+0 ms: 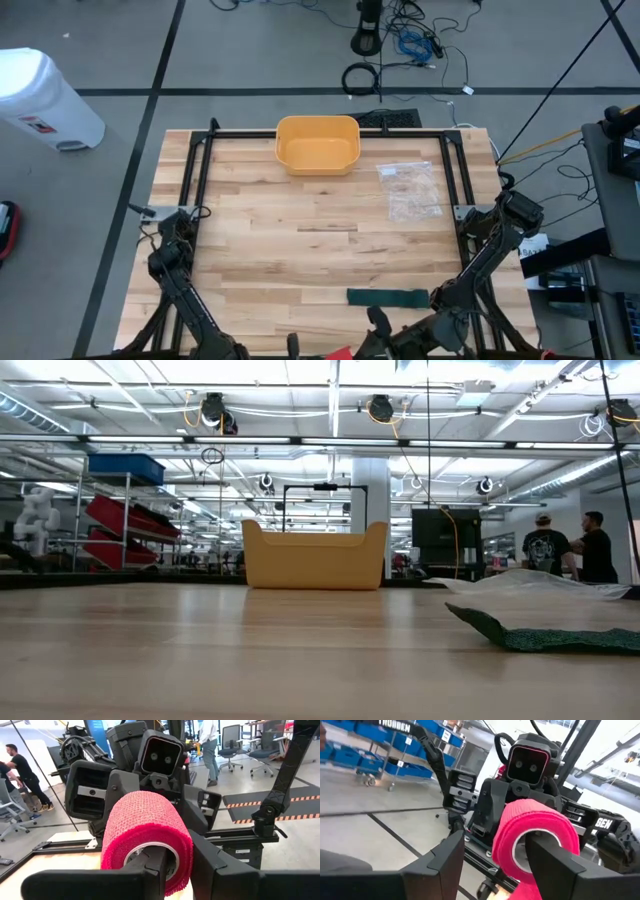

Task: Roll bandage
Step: Roll the red bandage

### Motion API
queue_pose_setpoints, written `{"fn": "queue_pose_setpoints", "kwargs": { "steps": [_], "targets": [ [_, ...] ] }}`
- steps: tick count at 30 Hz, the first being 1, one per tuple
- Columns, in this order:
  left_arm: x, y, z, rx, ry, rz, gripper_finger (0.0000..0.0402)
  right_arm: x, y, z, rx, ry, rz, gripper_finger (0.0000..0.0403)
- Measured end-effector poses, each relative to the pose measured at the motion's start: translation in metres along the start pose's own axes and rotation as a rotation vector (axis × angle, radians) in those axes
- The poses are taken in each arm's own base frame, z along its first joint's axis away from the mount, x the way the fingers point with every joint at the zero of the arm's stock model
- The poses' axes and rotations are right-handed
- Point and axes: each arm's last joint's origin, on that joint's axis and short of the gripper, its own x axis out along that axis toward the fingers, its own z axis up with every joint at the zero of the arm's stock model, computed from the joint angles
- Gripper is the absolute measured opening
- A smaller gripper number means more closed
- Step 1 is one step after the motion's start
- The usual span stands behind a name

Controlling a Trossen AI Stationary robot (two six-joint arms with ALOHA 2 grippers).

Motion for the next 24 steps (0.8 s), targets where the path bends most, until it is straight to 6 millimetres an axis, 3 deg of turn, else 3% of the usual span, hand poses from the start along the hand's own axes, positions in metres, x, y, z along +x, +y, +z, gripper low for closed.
{"fn": "queue_pose_setpoints", "kwargs": {
  "steps": [9, 13, 17, 24],
  "targets": [
    [0.0, 0.0, -0.003, 0.031, 0.016, -0.002, 0.0065, 0.002, -0.005, 0.001, 0.348, -0.031, -0.015, 0.0196],
    [0.0, 0.0, -0.003, 0.058, 0.017, -0.002, 0.0065, 0.005, -0.012, -0.001, 0.501, -0.052, 0.059, 0.0196],
    [-0.001, -0.001, -0.003, 0.109, 0.017, -0.005, 0.0065, 0.009, -0.018, -0.004, 0.613, -0.063, 0.14, 0.0196],
    [-0.001, -0.001, -0.006, 0.143, 0.035, -0.002, 0.0065, 0.011, -0.024, -0.006, 0.74, -0.07, 0.134, 0.0196]
  ]
}}
